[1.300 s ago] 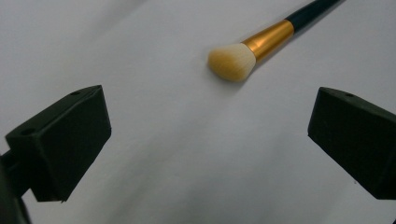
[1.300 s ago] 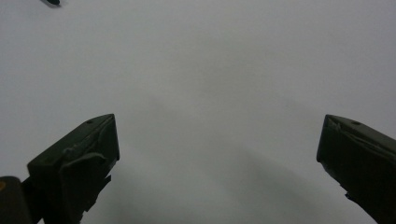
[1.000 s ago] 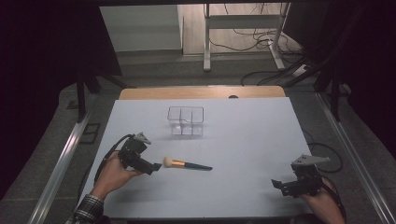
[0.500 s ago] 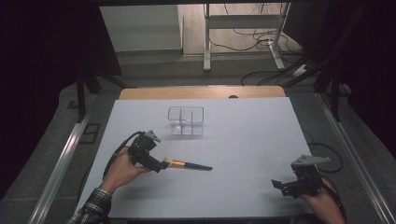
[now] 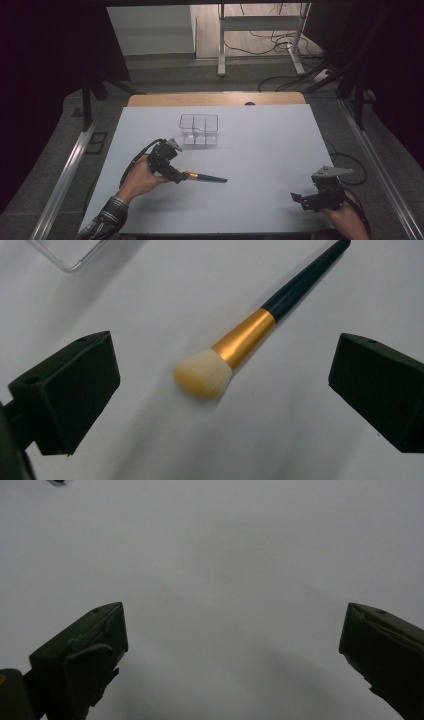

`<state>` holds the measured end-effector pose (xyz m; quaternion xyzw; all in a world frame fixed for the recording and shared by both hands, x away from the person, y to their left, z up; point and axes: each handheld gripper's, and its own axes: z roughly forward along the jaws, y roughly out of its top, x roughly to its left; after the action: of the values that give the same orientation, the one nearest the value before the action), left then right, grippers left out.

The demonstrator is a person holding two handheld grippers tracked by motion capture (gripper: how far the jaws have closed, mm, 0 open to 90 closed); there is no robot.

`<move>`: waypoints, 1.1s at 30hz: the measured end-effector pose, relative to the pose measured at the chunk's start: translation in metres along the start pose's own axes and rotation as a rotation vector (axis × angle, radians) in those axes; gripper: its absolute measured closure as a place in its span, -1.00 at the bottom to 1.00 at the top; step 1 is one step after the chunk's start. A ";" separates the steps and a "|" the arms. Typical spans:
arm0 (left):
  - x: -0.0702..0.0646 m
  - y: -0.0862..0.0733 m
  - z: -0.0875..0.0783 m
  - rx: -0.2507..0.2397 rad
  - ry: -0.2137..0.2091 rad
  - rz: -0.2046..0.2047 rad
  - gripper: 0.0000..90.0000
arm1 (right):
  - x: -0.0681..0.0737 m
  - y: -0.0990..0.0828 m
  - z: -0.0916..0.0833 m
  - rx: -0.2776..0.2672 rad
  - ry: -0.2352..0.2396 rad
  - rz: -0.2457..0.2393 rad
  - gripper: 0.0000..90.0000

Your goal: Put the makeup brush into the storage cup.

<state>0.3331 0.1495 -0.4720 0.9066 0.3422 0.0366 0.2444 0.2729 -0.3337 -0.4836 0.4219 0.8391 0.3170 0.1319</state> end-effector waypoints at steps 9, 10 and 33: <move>-0.002 0.011 0.008 0.026 -0.005 0.026 -0.98 | 0.000 0.000 0.000 0.000 0.000 -0.001 -1.00; -0.002 0.011 0.008 0.026 -0.005 0.026 -0.98 | 0.000 0.000 0.000 -0.001 0.000 -0.001 -1.00; -0.011 0.038 0.026 0.113 -0.013 0.125 -0.98 | 0.000 0.000 0.000 0.000 0.004 -0.005 -1.00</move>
<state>0.3542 0.1070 -0.4758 0.9387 0.2850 0.0263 0.1922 0.2731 -0.3339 -0.4841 0.4193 0.8404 0.3174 0.1311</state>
